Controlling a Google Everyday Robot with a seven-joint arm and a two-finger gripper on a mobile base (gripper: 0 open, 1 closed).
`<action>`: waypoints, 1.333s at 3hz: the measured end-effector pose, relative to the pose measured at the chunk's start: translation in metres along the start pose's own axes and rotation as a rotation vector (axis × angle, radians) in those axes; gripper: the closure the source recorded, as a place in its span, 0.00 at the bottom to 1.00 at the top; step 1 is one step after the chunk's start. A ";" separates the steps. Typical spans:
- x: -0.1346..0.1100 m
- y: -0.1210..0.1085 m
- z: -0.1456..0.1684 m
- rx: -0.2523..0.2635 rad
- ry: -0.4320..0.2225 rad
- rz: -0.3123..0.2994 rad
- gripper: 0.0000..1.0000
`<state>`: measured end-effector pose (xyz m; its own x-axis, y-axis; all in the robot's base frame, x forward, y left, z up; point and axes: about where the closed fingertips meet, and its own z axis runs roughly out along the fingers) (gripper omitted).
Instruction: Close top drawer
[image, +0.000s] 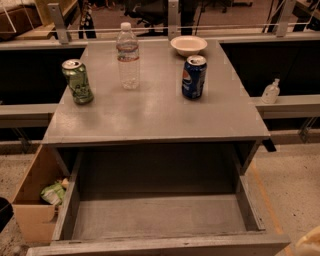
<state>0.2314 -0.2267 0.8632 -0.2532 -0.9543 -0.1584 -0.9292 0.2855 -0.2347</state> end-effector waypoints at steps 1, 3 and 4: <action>0.000 0.040 0.040 -0.003 -0.034 0.000 1.00; -0.009 0.104 0.150 -0.101 -0.038 -0.043 1.00; -0.016 0.104 0.197 -0.119 -0.030 -0.069 1.00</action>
Offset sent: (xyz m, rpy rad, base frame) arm -0.0853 0.0580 -0.2056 0.0854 0.1263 0.0659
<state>0.1918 -0.1646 0.6523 -0.1809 -0.9678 -0.1750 -0.9700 0.2049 -0.1305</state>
